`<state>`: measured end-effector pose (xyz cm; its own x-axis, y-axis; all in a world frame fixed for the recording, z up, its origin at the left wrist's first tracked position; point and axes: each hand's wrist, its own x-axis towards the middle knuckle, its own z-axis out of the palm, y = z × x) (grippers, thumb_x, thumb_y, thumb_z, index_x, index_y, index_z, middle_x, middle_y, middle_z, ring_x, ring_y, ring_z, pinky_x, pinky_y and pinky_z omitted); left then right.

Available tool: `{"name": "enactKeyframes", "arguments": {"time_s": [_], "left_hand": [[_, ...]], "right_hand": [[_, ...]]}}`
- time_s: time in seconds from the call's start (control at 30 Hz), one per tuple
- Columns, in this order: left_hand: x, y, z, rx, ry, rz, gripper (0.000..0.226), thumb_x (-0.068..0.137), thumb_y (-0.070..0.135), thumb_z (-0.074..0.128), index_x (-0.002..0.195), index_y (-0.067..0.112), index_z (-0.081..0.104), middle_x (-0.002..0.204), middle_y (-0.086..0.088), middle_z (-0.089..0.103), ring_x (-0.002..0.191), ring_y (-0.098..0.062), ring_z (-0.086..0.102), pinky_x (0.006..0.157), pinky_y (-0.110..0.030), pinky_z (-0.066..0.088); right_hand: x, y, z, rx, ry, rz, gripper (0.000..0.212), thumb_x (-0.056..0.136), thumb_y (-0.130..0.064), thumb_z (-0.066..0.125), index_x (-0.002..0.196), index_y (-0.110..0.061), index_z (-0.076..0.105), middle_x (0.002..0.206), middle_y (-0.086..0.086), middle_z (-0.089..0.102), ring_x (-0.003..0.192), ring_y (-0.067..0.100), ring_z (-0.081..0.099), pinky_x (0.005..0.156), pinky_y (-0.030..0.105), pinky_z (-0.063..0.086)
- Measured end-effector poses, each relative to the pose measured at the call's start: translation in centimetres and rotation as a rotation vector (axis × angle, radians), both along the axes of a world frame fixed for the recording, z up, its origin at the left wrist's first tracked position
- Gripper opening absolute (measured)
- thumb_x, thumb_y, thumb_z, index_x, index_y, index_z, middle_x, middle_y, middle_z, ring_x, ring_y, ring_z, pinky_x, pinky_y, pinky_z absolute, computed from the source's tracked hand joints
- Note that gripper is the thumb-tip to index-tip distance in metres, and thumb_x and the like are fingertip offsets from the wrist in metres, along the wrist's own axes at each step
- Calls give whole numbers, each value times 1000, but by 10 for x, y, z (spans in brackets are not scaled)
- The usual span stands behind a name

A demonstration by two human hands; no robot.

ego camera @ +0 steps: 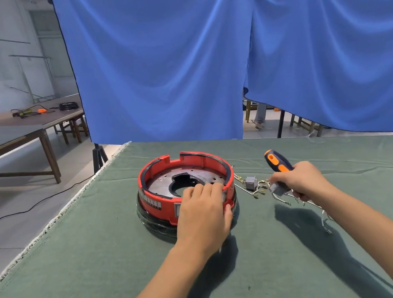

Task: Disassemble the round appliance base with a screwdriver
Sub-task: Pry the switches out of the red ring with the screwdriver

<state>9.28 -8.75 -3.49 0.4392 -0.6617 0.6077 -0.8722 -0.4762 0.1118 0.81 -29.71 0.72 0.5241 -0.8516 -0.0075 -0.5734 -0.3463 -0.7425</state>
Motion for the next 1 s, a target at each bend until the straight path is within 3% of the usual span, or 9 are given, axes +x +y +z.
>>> {"name": "enactKeyframes", "arguments": {"time_s": [0.07, 0.17, 0.27, 0.43, 0.57, 0.67, 0.8, 0.87, 1.0], "left_hand": [[2, -1, 0, 12, -35, 39, 29, 79, 32, 62, 103, 16, 63, 93, -1, 65, 87, -25, 59, 84, -37, 47], [5, -3, -2, 6, -67, 49, 24, 76, 30, 66, 96, 17, 64, 85, 1, 65, 80, -24, 60, 78, -35, 50], [8, -2, -2, -17, -71, 41, 22, 77, 32, 61, 93, 18, 64, 80, 2, 65, 77, -24, 59, 77, -37, 49], [14, 1, 1, -54, 15, 19, 32, 81, 33, 38, 92, 18, 63, 78, 3, 66, 77, -22, 58, 79, -38, 45], [17, 1, 2, -34, 45, 18, 42, 76, 34, 27, 95, 19, 61, 82, 4, 66, 82, -21, 57, 83, -36, 41], [18, 2, 1, -29, 44, 10, 47, 75, 35, 23, 98, 19, 60, 85, 4, 66, 85, -21, 56, 84, -36, 39], [22, 8, 1, -108, 90, 40, 44, 77, 36, 24, 86, 18, 63, 81, 3, 67, 81, -23, 57, 79, -37, 41], [24, 12, 1, -144, 151, 27, 45, 76, 38, 24, 83, 18, 63, 80, 5, 66, 81, -21, 57, 78, -35, 38], [30, 18, 5, -194, 213, -2, 32, 78, 32, 39, 88, 19, 66, 88, 8, 68, 88, -16, 59, 82, -34, 38]], "right_hand": [[4, -10, -11, -38, 57, -64, 24, 69, -27, 73, 69, -8, 58, 53, 6, 55, 40, 20, 47, 45, 24, 36], [17, -16, -24, -109, 121, -107, 27, 72, -32, 71, 77, -7, 62, 69, 10, 61, 62, 26, 59, 50, 28, 36], [33, -16, -32, -148, 136, -121, 27, 73, -32, 69, 81, -8, 60, 83, 13, 62, 79, 32, 59, 58, 30, 38], [43, -17, -39, -196, 189, -118, 38, 78, -46, 69, 75, -11, 55, 82, 11, 58, 78, 31, 54, 65, 32, 41], [36, -13, -33, -268, 171, -90, 44, 80, -54, 67, 68, -15, 50, 77, 9, 55, 75, 31, 51, 62, 32, 37], [27, -10, -19, -162, -9, -65, 29, 76, -36, 70, 65, -12, 57, 67, 8, 59, 63, 28, 54, 54, 30, 38], [12, 0, 10, 4, -369, 29, 15, 76, -17, 66, 65, -7, 61, 58, 5, 60, 36, 16, 40, 40, 21, 32], [3, 7, 25, 78, -517, 65, 15, 79, -15, 64, 65, -7, 61, 52, 3, 57, 29, 14, 37, 33, 18, 27], [-9, 18, 47, 269, -695, 56, 22, 85, -22, 56, 70, -6, 59, 44, 4, 58, 34, 19, 56, 34, 16, 35]]}}
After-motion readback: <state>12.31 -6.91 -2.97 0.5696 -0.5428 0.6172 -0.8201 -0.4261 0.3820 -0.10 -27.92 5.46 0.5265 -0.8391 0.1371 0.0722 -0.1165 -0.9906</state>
